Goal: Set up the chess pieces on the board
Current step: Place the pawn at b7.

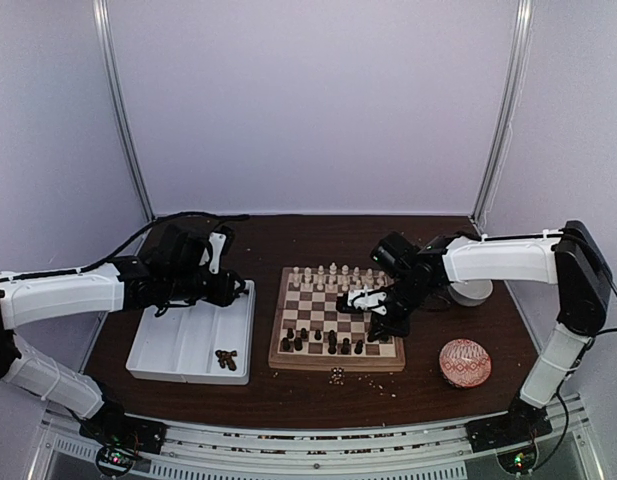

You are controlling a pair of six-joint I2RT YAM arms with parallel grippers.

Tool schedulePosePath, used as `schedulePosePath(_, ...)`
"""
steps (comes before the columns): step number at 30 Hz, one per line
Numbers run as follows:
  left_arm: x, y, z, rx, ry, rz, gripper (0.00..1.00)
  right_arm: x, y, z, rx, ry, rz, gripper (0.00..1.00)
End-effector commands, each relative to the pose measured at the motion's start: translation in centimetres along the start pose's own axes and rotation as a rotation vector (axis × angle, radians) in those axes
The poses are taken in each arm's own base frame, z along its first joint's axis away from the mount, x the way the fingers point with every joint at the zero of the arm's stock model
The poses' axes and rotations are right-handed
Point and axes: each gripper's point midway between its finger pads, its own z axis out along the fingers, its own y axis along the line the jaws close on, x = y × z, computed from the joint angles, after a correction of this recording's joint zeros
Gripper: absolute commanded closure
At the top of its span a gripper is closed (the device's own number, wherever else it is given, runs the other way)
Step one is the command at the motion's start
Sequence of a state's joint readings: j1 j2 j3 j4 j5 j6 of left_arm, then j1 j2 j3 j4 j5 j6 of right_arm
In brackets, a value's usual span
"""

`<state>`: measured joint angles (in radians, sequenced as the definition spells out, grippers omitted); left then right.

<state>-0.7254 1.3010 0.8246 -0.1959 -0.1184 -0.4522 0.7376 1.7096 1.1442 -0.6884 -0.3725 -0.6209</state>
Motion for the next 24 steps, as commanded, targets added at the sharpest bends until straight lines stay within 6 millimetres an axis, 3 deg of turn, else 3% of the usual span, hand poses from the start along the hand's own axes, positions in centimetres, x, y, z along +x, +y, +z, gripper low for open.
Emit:
schedulePosePath(1, -0.4, 0.3, -0.1, -0.007, -0.022, -0.018, 0.66, -0.2, -0.6, 0.1, 0.023, 0.014, 0.006, 0.89)
schedulePosePath(7, -0.2, 0.4, 0.1, -0.01, -0.015, -0.022, 0.66, -0.3, -1.2, 0.3, 0.046, 0.018, 0.022, 0.86)
schedulePosePath(12, 0.6, 0.7, 0.1, -0.029, 0.022, -0.029, 0.65, -1.0, -0.3, -0.7, 0.007, -0.016, 0.024, 0.71)
schedulePosePath(17, 2.3, 2.1, 0.2, -0.083, 0.127, -0.026, 0.64, -2.6, 0.4, -4.1, -0.009, -0.089, 0.034, 0.67)
schedulePosePath(21, 4.4, 4.1, 1.7, -0.093, 0.242, -0.067, 0.65, -3.8, -0.4, -7.8, 0.012, -0.196, 0.085, 0.65)
schedulePosePath(24, 4.2, 4.3, 2.9, -0.07, 0.25, -0.048, 0.67, -4.0, -0.9, -9.3, 0.0, -0.274, 0.136, 0.65)
